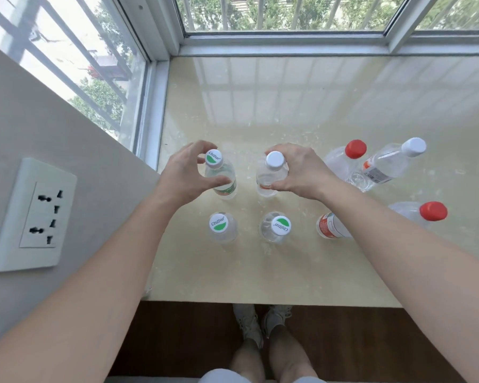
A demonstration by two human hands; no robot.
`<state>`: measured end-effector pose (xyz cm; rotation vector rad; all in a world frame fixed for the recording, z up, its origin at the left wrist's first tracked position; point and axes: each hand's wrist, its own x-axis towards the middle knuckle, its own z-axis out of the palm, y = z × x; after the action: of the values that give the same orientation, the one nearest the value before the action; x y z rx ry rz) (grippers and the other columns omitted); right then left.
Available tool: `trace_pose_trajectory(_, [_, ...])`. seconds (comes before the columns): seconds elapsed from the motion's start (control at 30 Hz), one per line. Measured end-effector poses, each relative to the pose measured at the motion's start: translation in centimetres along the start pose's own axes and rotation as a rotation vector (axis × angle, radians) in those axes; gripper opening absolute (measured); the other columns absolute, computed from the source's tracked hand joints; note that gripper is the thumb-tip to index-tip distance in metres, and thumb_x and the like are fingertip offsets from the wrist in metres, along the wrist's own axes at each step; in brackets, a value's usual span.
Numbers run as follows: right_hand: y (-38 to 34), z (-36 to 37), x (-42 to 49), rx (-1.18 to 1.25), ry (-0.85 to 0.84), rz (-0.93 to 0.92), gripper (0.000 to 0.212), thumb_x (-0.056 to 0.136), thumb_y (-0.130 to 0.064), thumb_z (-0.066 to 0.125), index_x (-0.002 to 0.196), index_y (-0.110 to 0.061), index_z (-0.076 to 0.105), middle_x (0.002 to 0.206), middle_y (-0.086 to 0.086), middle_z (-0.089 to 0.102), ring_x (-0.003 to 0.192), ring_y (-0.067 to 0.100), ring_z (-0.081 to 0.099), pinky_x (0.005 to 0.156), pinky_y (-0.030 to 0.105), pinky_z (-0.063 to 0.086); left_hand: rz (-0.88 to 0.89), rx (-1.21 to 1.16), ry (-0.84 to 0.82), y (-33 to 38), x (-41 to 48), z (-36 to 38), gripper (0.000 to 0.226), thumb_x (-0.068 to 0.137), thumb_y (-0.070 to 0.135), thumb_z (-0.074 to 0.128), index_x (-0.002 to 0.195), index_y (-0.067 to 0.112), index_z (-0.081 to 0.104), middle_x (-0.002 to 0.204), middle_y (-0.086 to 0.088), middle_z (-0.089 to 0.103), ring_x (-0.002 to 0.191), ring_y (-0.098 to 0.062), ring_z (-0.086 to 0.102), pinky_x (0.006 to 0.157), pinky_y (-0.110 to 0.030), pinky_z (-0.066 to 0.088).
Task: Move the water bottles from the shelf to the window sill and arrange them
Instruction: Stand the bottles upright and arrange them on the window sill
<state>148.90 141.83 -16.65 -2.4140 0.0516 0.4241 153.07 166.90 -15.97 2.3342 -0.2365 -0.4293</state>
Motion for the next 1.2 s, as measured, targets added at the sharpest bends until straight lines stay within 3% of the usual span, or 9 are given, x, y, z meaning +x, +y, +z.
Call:
trace_pose_trajectory(0.33, [0.8, 0.2, 0.2, 0.027, -0.002, 0.011, 0.063, 0.071, -0.023, 0.086, 0.129, -0.023, 0.060, 0.127, 0.000, 0.062, 0.117, 0.021, 0.054, 0.097, 0.035, 0.046, -0.023, 0.018, 0.035, 0.2, -1.3, -0.1, 0.060, 0.065, 0.041, 0.088, 0.113, 0.037, 0.053, 0.120, 0.017, 0.054, 0.109, -0.009, 0.057, 0.086, -0.038, 0.053])
trace_pose_trajectory(0.53, [0.1, -1.7, -2.0, -0.026, 0.041, -0.009, 0.092, 0.070, -0.030, 0.087, 0.149, -0.019, 0.041, 0.142, 0.003, 0.051, 0.129, 0.021, 0.049, 0.104, 0.036, 0.043, 0.061, 0.175, 0.119, 2.5, -2.6, -1.8, 0.071, 0.072, 0.048, 0.081, 0.132, 0.029, 0.048, 0.132, 0.012, 0.050, 0.122, -0.011, 0.049, 0.093, -0.027, 0.040])
trace_pose_trajectory(0.73, [1.1, -11.1, -9.4, -0.125, 0.207, -0.004, 0.069, 0.078, -0.027, 0.079, 0.141, -0.020, 0.052, 0.134, 0.001, 0.057, 0.122, 0.020, 0.055, 0.100, 0.037, 0.047, 0.347, 0.402, 0.068, 11.0, -3.3, -1.3, 0.061, 0.079, 0.048, 0.073, 0.131, 0.024, 0.050, 0.129, 0.005, 0.054, 0.120, -0.022, 0.048, 0.094, -0.037, 0.043])
trace_pose_trajectory(0.9, [7.6, -18.7, -14.0, -0.165, 0.330, 0.139, 0.059, 0.080, -0.027, 0.079, 0.134, -0.018, 0.058, 0.130, 0.004, 0.061, 0.118, 0.022, 0.059, 0.100, 0.041, 0.049, 0.440, 0.378, -0.020, 17.8, -2.6, 3.6, 0.058, 0.081, 0.043, 0.073, 0.130, 0.022, 0.051, 0.129, 0.005, 0.053, 0.120, -0.019, 0.046, 0.088, -0.036, 0.046])
trace_pose_trajectory(1.0, [11.1, -19.6, -14.0, -0.169, 0.314, 0.184, 0.061, 0.078, -0.027, 0.081, 0.133, -0.017, 0.058, 0.129, 0.004, 0.061, 0.116, 0.022, 0.059, 0.097, 0.041, 0.050, 0.411, 0.410, -0.052, 19.0, -1.8, 6.1, 0.058, 0.082, 0.042, 0.073, 0.130, 0.021, 0.050, 0.128, 0.005, 0.052, 0.118, -0.019, 0.047, 0.085, -0.035, 0.047])
trace_pose_trajectory(1.2, [17.8, -19.1, -9.9, -0.170, 0.052, 0.140, 0.068, 0.079, -0.024, 0.080, 0.140, -0.021, 0.052, 0.139, 0.000, 0.054, 0.126, 0.020, 0.053, 0.102, 0.037, 0.045, 0.232, 0.466, -0.052, 18.9, 1.1, 11.8, 0.062, 0.080, 0.044, 0.074, 0.132, 0.021, 0.049, 0.128, 0.005, 0.052, 0.117, -0.021, 0.051, 0.075, -0.032, 0.041])
